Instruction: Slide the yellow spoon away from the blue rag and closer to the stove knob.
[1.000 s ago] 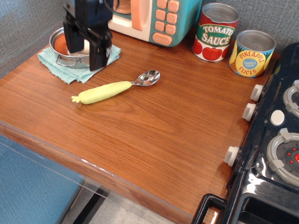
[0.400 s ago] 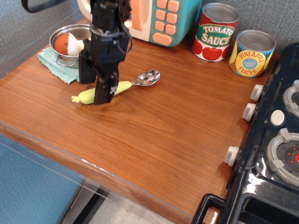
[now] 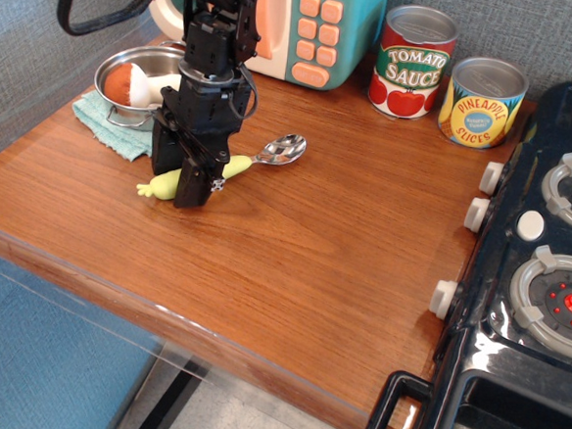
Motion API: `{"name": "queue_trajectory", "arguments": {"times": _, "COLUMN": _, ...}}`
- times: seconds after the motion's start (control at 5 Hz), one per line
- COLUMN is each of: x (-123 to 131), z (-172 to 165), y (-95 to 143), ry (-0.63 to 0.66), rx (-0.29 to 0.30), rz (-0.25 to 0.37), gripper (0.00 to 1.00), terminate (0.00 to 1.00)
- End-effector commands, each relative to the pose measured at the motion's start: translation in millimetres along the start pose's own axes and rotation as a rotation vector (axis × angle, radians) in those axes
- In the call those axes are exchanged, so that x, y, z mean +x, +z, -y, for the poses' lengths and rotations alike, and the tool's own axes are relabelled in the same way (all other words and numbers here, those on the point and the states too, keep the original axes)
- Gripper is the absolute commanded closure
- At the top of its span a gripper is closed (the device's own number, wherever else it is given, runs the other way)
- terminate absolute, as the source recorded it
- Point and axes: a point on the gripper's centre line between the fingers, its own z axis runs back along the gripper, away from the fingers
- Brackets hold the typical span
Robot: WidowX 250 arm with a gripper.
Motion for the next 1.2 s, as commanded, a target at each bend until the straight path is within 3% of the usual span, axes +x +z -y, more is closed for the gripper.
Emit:
{"name": "queue_trajectory", "arguments": {"times": 0.0, "x": -8, "z": -3, "y": 30, "ry": 0.072, "rx": -0.004, "rz": 0.066, "gripper": 1.00, "terminate": 0.00}}
{"name": "queue_trajectory", "arguments": {"times": 0.2, "x": -7, "z": 13, "y": 59, "ry": 0.200, "rx": -0.117, "rz": 0.140, "gripper": 1.00, "terminate": 0.00}}
{"name": "queue_trajectory", "arguments": {"times": 0.4, "x": -3, "z": 52, "y": 79, "ry": 0.295, "rx": -0.076, "rz": 0.138, "gripper": 1.00, "terminate": 0.00}}
{"name": "queue_trajectory", "arguments": {"times": 0.6, "x": 5, "z": 102, "y": 76, "ry": 0.296, "rx": -0.055, "rz": 0.144, "gripper": 1.00, "terminate": 0.00}}
{"name": "queue_trajectory", "arguments": {"times": 0.8, "x": 17, "z": 139, "y": 71, "ry": 0.342, "rx": 0.018, "rz": 0.184, "gripper": 1.00, "terminate": 0.00}}
{"name": "queue_trajectory", "arguments": {"times": 1.0, "x": 25, "z": 164, "y": 59, "ry": 0.446, "rx": 0.029, "rz": 0.193, "gripper": 1.00, "terminate": 0.00}}
